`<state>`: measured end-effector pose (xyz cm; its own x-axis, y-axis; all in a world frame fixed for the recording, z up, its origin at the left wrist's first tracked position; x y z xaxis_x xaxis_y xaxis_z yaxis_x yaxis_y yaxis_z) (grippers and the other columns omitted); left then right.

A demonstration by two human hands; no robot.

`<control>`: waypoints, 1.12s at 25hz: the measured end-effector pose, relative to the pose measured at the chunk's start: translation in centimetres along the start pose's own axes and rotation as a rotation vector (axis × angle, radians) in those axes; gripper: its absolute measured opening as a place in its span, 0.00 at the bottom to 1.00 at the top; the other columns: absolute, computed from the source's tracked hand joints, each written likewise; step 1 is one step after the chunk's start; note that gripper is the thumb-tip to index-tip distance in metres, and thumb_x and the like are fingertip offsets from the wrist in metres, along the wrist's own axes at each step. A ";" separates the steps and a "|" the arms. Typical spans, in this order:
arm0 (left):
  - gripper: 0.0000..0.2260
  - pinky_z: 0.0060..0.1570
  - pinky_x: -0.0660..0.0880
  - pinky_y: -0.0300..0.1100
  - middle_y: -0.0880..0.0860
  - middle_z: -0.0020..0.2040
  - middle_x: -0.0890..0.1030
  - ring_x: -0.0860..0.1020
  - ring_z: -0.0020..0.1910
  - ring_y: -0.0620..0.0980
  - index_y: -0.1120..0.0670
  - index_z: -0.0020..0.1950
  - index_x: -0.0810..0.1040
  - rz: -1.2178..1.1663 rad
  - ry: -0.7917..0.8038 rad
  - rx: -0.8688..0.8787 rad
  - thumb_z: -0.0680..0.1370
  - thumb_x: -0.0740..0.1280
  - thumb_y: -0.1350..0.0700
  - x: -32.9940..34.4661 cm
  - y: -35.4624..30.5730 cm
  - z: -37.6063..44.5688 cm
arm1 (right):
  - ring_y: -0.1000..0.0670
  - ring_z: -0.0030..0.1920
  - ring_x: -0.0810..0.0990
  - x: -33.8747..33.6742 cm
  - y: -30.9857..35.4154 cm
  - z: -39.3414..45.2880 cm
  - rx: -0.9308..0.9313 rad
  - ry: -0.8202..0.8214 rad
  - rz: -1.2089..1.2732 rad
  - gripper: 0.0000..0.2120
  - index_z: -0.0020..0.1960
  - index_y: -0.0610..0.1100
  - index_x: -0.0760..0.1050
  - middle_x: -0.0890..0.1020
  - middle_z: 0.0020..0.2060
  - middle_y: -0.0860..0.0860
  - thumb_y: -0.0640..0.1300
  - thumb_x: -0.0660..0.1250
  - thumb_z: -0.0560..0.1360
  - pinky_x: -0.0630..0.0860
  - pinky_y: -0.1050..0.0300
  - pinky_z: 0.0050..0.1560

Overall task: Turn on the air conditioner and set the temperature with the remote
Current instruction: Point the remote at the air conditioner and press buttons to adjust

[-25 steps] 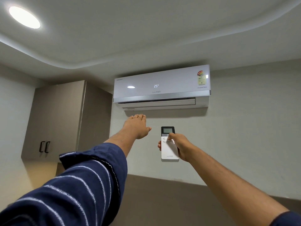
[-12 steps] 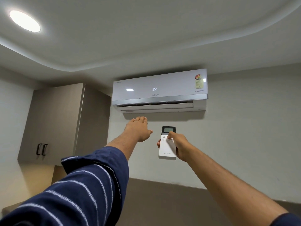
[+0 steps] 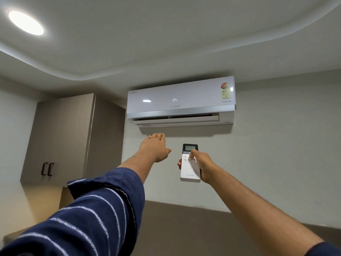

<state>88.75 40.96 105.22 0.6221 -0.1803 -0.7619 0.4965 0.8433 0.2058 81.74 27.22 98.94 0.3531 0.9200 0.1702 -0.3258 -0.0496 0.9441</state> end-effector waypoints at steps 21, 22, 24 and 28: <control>0.31 0.77 0.49 0.50 0.57 0.80 0.48 0.49 0.79 0.55 0.58 0.79 0.45 -0.001 0.017 -0.005 0.82 0.50 0.44 0.2 -0.2 -0.1 | 0.41 0.32 0.83 -0.2 -0.3 -0.6 0.014 0.029 0.008 0.14 0.54 0.35 0.69 0.80 0.41 0.35 0.33 0.54 0.70 0.81 0.54 0.35; 0.31 0.77 0.49 0.50 0.57 0.80 0.48 0.49 0.79 0.55 0.59 0.79 0.45 0.001 0.019 -0.003 0.82 0.50 0.44 0.2 -0.2 -0.1 | 0.40 0.32 0.83 -0.3 -0.4 -0.4 0.008 0.023 0.004 0.14 0.55 0.35 0.69 0.80 0.41 0.35 0.33 0.54 0.70 0.81 0.53 0.36; 0.31 0.77 0.49 0.50 0.57 0.80 0.49 0.49 0.79 0.55 0.59 0.79 0.45 0.005 0.021 0.001 0.82 0.49 0.44 0.3 -0.4 -0.1 | 0.40 0.34 0.82 -0.5 -0.5 -0.2 -0.005 0.010 -0.008 0.13 0.55 0.35 0.68 0.80 0.40 0.35 0.32 0.54 0.71 0.81 0.52 0.37; 0.31 0.77 0.49 0.50 0.57 0.80 0.48 0.49 0.79 0.55 0.59 0.79 0.45 0.010 0.029 -0.003 0.82 0.49 0.43 0.6 -0.4 0.0 | 0.42 0.30 0.83 -0.7 -0.5 -0.2 0.006 0.018 -0.022 0.09 0.49 0.34 0.70 0.81 0.37 0.36 0.33 0.54 0.71 0.81 0.55 0.32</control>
<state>88.89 40.54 104.71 0.6088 -0.1571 -0.7776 0.4884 0.8466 0.2114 81.48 26.65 98.30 0.3445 0.9277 0.1441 -0.3129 -0.0312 0.9493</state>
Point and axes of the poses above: each hand's wrist, its own z-axis towards the middle knuckle, its own x-axis out of the palm, y = z × x, the point moved 6 cm from there along z, towards the middle knuckle
